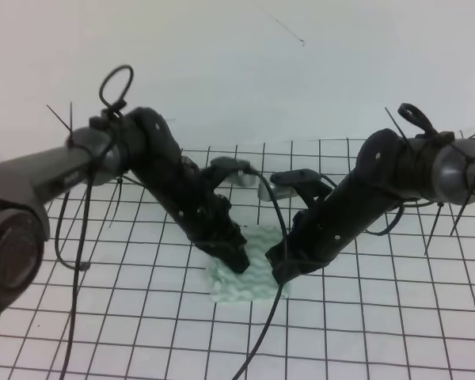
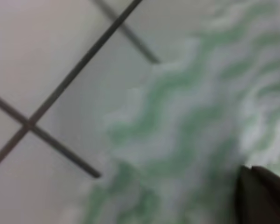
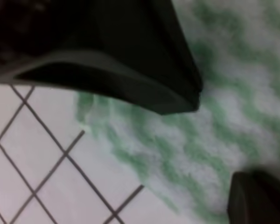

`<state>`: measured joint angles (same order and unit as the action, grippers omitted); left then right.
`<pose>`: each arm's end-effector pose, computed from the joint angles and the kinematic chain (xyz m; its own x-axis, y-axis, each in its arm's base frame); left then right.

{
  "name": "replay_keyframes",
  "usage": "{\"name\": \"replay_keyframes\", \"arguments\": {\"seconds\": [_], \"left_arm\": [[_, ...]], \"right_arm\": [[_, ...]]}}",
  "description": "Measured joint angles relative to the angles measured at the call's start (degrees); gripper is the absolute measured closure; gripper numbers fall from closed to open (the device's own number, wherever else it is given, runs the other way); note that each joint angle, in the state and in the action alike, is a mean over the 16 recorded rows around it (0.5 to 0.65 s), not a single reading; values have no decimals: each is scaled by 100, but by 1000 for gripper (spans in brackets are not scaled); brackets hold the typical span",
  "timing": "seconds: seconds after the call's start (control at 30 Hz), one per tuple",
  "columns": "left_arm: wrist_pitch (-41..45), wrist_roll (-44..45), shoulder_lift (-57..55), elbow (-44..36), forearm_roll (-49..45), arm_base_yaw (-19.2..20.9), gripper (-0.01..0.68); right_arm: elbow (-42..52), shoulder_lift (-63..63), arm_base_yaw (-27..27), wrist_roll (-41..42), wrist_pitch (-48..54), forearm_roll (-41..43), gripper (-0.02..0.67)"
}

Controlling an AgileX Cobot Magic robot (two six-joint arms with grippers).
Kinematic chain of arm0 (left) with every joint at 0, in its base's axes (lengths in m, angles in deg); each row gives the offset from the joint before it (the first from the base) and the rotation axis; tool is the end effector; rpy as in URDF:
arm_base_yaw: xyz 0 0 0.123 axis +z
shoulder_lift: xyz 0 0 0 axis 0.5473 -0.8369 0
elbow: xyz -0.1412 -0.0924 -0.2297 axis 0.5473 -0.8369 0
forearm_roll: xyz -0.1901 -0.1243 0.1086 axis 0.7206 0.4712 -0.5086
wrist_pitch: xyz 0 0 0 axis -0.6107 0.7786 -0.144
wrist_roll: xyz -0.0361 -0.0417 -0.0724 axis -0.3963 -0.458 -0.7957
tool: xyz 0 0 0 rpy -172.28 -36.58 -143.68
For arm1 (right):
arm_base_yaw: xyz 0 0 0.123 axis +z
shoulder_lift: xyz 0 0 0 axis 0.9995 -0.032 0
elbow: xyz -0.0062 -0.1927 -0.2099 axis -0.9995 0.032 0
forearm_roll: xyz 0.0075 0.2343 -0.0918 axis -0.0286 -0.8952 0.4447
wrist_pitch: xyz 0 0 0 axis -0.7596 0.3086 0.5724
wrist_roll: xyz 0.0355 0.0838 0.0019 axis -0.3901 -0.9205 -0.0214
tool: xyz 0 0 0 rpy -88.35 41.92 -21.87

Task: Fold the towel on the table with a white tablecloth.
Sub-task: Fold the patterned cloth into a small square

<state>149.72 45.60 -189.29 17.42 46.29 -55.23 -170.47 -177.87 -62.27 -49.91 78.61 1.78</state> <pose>0.4019 -0.2161 0.1712 -0.6748 0.6535 -0.3429 0.7308 0.5269 -0.4340 0.3713 0.2237 0.1408 -0.8150 -0.4643 -0.3466 -0.5749 0.7226 0.3839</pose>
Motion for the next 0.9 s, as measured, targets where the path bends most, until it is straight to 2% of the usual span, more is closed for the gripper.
{"name": "replay_keyframes", "arguments": {"seconds": [0.2, 0.43, 0.67, 0.9], "left_arm": [[-47, -82, -115, 0, -154, 0, 672], [-22, -229, 293, 0, -350, 0, 672], [129, -427, 1311, 0, -528, 0, 672], [249, -792, 2847, 0, -767, 0, 672]], "right_arm": [[-3, -31, 0, 10, 59, 38, 651], [-9, 211, 0, 31, 224, 101, 651], [-16, 982, -16, 24, 307, 320, 651], [-19, 2407, -218, -216, 164, 1058, 652]]}}
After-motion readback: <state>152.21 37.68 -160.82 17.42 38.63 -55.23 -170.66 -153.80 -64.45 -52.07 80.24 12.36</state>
